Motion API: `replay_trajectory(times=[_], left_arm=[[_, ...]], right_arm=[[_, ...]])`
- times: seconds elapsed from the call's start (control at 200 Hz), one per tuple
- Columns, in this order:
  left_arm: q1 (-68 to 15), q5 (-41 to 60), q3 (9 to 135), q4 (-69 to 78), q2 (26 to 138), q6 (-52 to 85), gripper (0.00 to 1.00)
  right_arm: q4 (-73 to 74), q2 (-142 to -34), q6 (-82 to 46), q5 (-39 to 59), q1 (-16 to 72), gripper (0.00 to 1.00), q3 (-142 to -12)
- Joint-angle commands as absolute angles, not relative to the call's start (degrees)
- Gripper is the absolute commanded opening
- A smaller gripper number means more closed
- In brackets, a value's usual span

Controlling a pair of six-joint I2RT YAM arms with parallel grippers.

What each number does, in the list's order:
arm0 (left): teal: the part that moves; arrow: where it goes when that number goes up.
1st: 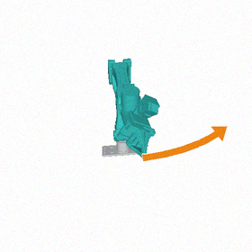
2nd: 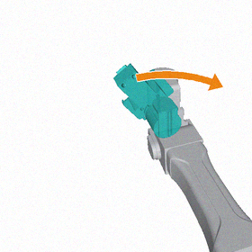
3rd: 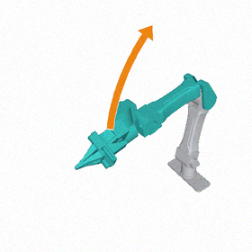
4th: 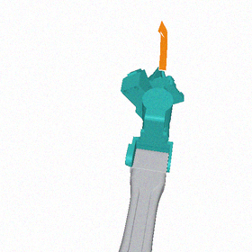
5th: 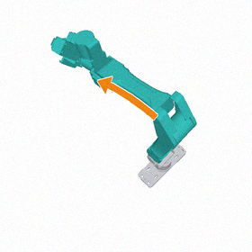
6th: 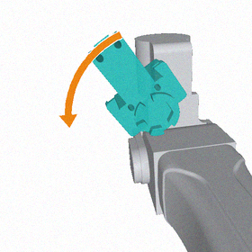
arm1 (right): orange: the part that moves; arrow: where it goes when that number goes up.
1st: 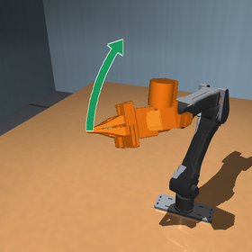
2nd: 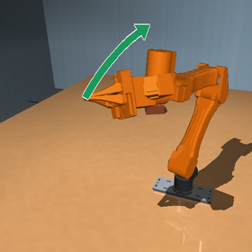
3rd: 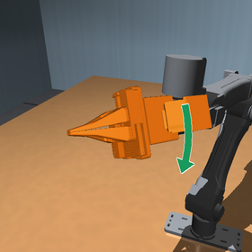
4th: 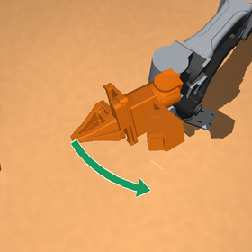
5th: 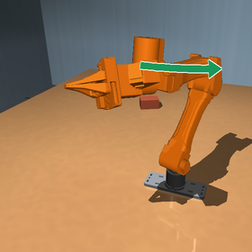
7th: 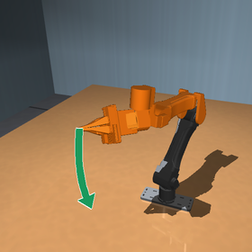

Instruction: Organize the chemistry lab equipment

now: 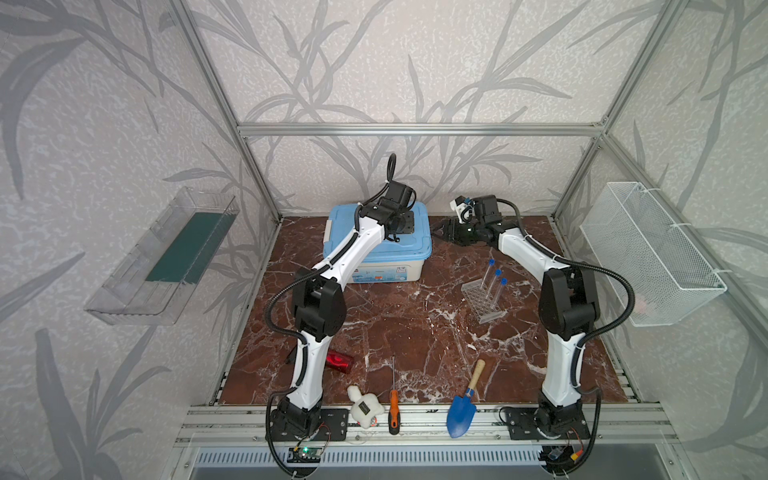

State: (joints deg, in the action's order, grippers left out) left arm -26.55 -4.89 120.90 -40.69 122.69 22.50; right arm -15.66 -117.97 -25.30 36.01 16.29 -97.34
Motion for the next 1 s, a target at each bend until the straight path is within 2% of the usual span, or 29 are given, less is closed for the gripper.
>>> replay_trajectory(times=[0.0, 0.135, 0.28, 0.32, 0.365, 0.48, 0.535, 0.71, 0.84, 1.0], left_arm=[[-26.23, -6.41, 122.24, -44.67, 120.6, 22.73, 0.54], [-25.95, -10.6, 125.01, -48.45, 119.05, 20.43, 0.63], [-23.5, -16.27, 121.6, -49.71, 116.27, 18.09, 0.87], [-22.44, -21.03, 119.89, -50.02, 115.46, 19.7, 0.95], [-20.74, -23.18, 116.85, -48.33, 114.35, 18.35, 0.98], [-16.14, -19.98, 108.11, -42.1, 110.28, 18.0, 0.99], [-14.13, -15.4, 104.07, -38.24, 109.44, 18.85, 0.99], [-12.3, -3.97, 99.51, -34.27, 109.93, 21.31, 0.96], [-12.22, -2.1, 96.55, -30.22, 107.68, 22.63, 0.96], [-10.45, -7.1, 98.35, -33.26, 105.4, 22.87, 0.99]], right_arm=[[-16.51, -118.54, -24.56, 35.43, 16.52, 0.61, -97.12], [-15.78, -118.92, -25.48, 35.55, 16.17, 0.6, -97.49], [-13.84, -120.66, -26.6, 38.27, 16.61, 0.6, -98.01], [-12.91, -120.89, -27.3, 38.79, 16.55, 0.6, -97.68], [-12.71, -121.1, -27.49, 39.07, 16.52, 0.6, -97.8], [-8.67, -121.05, -29.39, 42.11, 16.26, 0.61, -96.82], [-7.34, -120.7, -30.11, 42.68, 16.46, 0.61, -96.58], [-2.58, -119.13, -32.52, 45.1, 17.05, 0.62, -95.69], [-2.39, -119.06, -32.73, 45.58, 17.72, 0.63, -96.38], [-2.86, -120.09, -33.15, 45.7, 18.27, 0.63, -98.06]])
